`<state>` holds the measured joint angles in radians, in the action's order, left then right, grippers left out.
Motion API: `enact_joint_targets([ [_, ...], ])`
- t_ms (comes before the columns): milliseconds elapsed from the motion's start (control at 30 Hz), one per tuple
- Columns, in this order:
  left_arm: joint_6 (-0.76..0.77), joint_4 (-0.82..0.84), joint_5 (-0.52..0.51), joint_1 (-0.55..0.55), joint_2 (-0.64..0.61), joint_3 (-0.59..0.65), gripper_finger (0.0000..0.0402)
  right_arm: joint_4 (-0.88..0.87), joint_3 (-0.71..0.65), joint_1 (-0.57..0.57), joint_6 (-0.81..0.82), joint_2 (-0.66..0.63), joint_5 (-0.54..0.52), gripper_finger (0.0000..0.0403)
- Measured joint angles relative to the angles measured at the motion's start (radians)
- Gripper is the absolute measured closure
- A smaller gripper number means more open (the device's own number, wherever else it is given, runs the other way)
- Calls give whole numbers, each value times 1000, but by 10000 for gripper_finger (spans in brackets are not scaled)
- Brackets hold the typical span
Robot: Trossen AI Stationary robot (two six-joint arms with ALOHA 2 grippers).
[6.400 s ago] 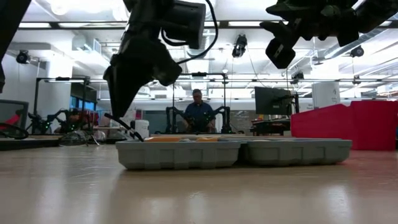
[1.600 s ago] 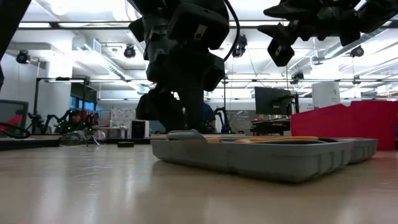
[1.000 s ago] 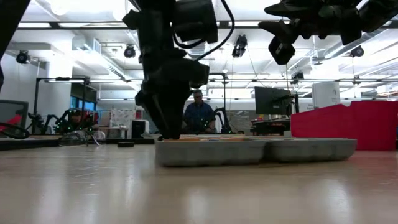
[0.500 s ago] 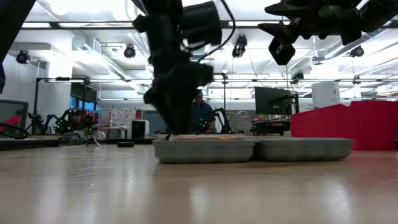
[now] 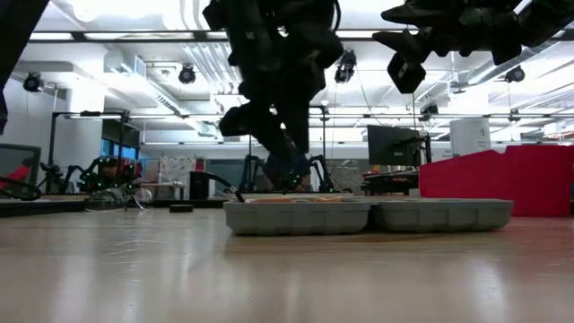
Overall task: Prefit tool cases
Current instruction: Put the yellow measuring tape into the gray pre-fit tool case
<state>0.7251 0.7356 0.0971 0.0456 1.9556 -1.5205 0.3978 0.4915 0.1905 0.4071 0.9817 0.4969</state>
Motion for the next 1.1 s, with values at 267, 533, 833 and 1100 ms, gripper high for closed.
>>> enact_joint_targets([
  [267,41,115,-28,14,-2,-3,248,0,0,0,-5,0,-1,290],
  [533,97,284,-147,-16,-3,0,248,2,0,0,-13,0,-2,282],
  [833,99,313,-111,-21,7,8,249,3,0,0,-7,0,-1,297],
  [1100,85,321,-88,-21,7,25,267,4,0,0,-7,0,-2,301],
])
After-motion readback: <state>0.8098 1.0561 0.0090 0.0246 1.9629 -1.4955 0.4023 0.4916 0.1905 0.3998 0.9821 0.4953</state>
